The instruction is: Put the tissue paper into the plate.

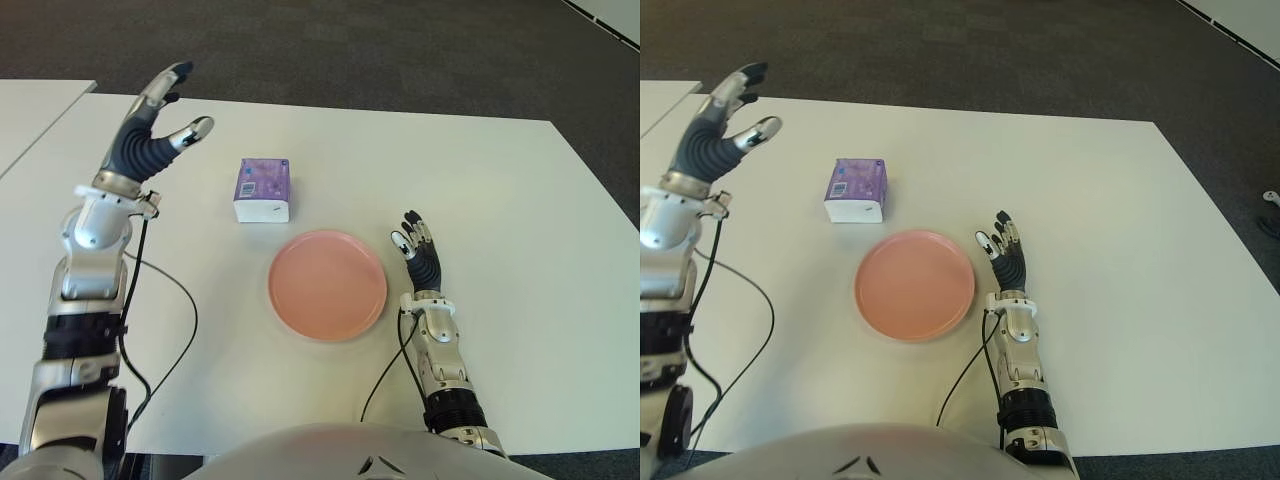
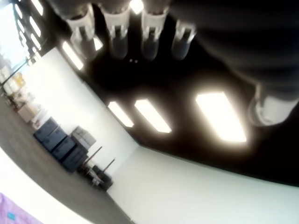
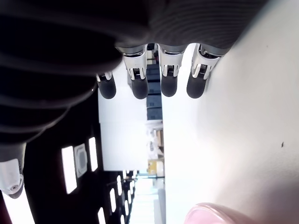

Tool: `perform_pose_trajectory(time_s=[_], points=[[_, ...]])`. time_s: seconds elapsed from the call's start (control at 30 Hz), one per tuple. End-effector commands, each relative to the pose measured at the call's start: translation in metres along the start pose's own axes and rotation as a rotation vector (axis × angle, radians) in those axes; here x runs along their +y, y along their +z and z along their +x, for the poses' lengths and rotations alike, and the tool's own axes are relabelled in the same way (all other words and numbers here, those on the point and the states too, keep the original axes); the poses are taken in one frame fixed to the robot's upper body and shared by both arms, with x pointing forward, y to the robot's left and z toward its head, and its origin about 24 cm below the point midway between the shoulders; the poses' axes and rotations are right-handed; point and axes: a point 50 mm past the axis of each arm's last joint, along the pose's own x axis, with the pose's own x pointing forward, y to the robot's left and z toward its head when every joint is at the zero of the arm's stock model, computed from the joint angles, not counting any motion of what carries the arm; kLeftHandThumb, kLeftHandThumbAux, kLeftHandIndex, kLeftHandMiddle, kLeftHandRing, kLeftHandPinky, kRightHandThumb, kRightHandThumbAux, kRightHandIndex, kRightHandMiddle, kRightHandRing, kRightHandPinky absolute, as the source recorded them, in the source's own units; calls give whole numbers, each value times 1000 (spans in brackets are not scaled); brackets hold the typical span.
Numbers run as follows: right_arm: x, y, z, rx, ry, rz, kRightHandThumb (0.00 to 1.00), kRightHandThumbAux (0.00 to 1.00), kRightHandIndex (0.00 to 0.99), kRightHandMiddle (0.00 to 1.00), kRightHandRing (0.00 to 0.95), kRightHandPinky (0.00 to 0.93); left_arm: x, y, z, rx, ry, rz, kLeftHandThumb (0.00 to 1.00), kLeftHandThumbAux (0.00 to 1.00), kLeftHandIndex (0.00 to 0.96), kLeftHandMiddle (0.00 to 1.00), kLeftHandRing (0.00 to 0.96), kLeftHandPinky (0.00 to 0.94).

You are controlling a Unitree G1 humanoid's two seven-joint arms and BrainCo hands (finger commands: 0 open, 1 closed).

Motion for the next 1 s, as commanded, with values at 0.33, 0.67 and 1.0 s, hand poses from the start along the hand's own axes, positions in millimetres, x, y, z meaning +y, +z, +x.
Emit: perform_pose_trajectory(time_s=[0.33, 0.67, 1.0], points=[[-1, -17, -4, 99, -7, 8, 411, 493, 0, 0, 0, 0, -44, -20, 47, 47, -433, 216, 454, 206, 0, 0, 0, 0], [0, -20, -3, 99, -8, 6, 397, 497, 0, 0, 0, 0, -70, -33, 65, 6, -463, 530, 432, 117, 0, 0, 0, 0], [1, -20, -4, 99, -8, 10, 404, 501, 0, 0, 0, 0, -85, -39, 63, -63, -506, 675, 376, 113, 0, 0, 0, 0]])
